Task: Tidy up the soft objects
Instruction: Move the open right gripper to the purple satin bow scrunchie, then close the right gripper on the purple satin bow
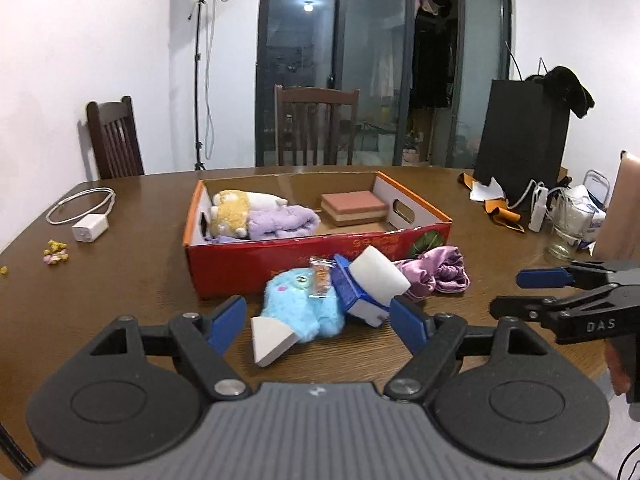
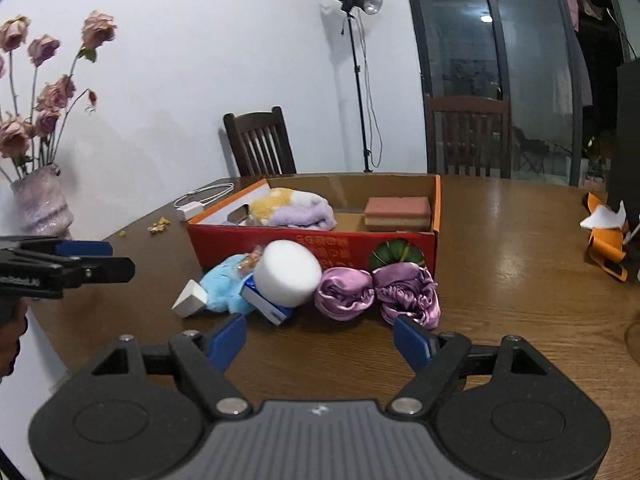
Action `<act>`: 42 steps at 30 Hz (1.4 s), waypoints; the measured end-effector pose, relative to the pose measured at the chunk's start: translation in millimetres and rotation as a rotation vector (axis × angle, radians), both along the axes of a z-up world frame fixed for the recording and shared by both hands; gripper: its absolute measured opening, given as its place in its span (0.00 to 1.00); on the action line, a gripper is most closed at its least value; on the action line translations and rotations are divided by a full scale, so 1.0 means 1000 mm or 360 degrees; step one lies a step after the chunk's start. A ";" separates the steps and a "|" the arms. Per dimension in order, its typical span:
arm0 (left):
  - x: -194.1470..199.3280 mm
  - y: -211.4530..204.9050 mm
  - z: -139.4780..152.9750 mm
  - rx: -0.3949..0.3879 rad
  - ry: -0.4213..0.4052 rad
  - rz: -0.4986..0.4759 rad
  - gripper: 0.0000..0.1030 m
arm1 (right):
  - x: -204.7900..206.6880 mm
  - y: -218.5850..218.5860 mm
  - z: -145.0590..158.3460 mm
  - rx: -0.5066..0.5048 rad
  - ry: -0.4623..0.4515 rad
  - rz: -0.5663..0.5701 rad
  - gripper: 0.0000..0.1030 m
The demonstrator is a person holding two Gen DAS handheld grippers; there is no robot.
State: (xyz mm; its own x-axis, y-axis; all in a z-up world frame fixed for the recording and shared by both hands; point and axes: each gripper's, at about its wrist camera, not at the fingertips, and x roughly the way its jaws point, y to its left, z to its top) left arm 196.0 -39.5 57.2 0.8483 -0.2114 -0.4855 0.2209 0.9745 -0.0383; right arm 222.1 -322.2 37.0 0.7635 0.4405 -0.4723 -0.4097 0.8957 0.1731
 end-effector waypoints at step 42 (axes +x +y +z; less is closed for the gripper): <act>0.048 -0.080 -0.059 -0.0109 0.0398 -0.0237 0.76 | 0.008 -0.026 -0.038 0.0113 0.0303 0.0236 0.12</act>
State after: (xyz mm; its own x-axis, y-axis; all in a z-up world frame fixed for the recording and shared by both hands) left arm 244.3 -119.9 -2.3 0.6612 -0.3640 -0.6559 0.3369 0.9253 -0.1739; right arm 229.6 -348.2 -1.4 0.5882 0.5783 -0.5653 -0.4900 0.8110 0.3197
